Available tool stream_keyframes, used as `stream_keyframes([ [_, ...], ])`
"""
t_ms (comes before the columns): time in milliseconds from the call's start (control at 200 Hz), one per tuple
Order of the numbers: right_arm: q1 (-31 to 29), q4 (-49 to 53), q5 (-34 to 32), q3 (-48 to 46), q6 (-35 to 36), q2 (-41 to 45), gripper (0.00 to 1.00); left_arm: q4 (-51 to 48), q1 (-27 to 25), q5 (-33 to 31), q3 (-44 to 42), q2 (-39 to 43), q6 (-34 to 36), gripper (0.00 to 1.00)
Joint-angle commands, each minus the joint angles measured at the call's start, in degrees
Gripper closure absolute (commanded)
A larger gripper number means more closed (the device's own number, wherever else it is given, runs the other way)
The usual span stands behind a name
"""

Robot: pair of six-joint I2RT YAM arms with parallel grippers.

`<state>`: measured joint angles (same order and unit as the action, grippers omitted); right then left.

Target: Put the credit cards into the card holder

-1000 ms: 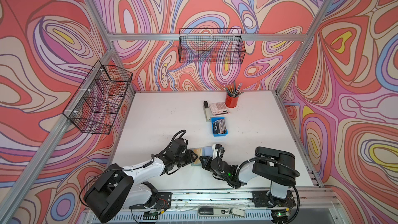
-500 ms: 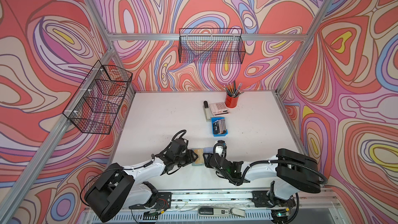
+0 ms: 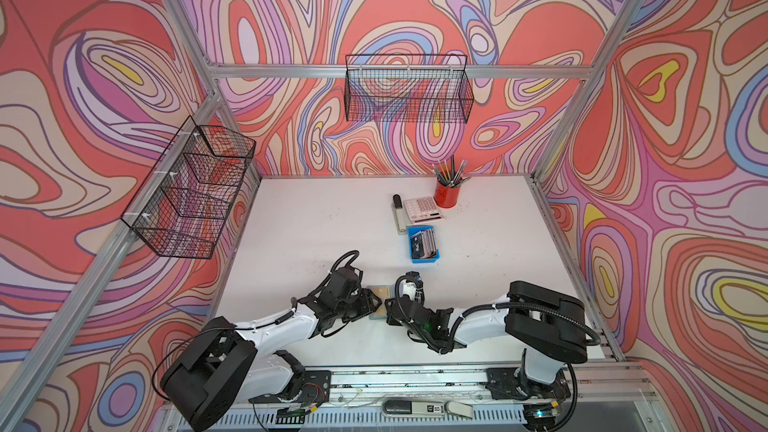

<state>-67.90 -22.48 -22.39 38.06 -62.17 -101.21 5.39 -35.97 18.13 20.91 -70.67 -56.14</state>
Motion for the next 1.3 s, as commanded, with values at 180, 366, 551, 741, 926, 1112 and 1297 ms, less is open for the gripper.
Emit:
stream_keyframes([
  [180, -0.25, 3.13, -0.21, -0.62, 2.24, 5.06, 0.78, -1.64, -0.07, 0.15, 0.09, 1.42, 0.12, 0.51],
  [366, -0.21, 13.18, -7.14, -2.28, 3.19, 15.92, 0.66, -5.23, -0.07, -1.84, 0.02, 5.15, 1.00, 0.50],
  [551, 0.02, 15.04, -7.61, -4.81, 2.93, 19.98, 0.59, -6.89, -0.07, -3.42, -0.89, 8.37, 1.56, 0.49],
  [741, 1.29, 14.29, -5.21, -3.55, 3.15, 14.97, 0.60, -9.78, -0.07, -4.96, -0.28, 10.10, 2.35, 0.49],
  [926, 3.45, 12.80, -2.41, -3.44, 3.04, 10.48, 0.63, -9.81, -0.07, -5.31, -0.84, 10.79, 2.10, 0.49],
  [1112, 3.65, 14.88, -4.94, -3.69, 2.58, 10.85, 0.63, -9.47, -0.07, -5.11, -0.78, 10.39, 1.96, 0.49],
  [1297, 3.72, 14.48, -5.04, -4.64, 2.25, 10.66, 0.63, -7.79, -0.07, -4.45, -1.28, 9.69, 1.21, 0.49],
])
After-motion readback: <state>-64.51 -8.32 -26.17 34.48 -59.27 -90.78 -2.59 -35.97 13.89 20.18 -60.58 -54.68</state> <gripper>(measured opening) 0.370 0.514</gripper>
